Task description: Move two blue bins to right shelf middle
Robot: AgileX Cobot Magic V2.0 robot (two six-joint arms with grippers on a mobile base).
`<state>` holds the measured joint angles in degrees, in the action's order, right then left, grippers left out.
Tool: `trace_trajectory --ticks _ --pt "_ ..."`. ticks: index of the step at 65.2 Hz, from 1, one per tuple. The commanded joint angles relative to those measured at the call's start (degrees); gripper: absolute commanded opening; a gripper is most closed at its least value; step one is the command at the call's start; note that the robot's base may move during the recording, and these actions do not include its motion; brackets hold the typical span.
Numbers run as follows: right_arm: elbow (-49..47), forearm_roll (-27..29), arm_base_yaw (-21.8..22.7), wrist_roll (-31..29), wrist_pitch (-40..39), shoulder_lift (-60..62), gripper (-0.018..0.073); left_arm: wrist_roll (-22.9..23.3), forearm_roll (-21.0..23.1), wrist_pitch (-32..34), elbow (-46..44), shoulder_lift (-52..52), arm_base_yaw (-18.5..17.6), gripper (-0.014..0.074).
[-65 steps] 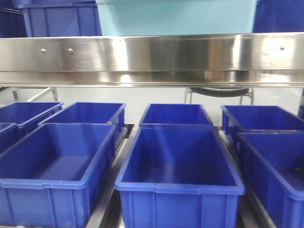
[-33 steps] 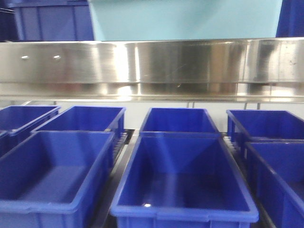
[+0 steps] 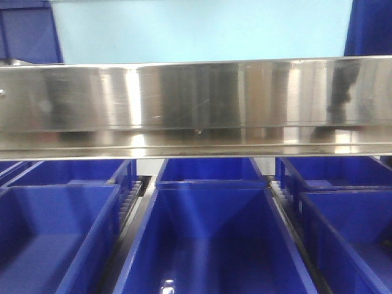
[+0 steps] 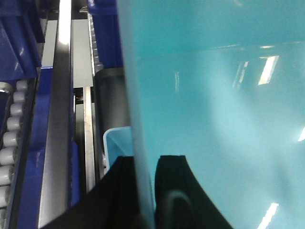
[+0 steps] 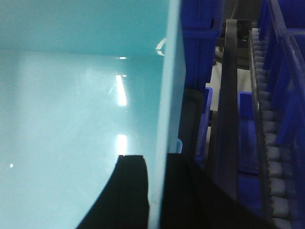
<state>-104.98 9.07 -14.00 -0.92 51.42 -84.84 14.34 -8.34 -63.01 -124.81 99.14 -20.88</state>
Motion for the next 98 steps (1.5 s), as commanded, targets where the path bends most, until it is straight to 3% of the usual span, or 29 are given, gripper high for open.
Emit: trace_trajectory --ticks 1,98 --pt "-0.7 0.2 0.2 -0.6 -2.6 0.9 -0.0153 -0.6 -1.2 1.6 -0.5 -0.8 0.1 -0.0111" --pt "-0.7 1.4 0.2 -0.6 -3.4 0.9 -0.0153 -0.6 -1.2 2.0 -0.5 -0.8 0.1 -0.0111"
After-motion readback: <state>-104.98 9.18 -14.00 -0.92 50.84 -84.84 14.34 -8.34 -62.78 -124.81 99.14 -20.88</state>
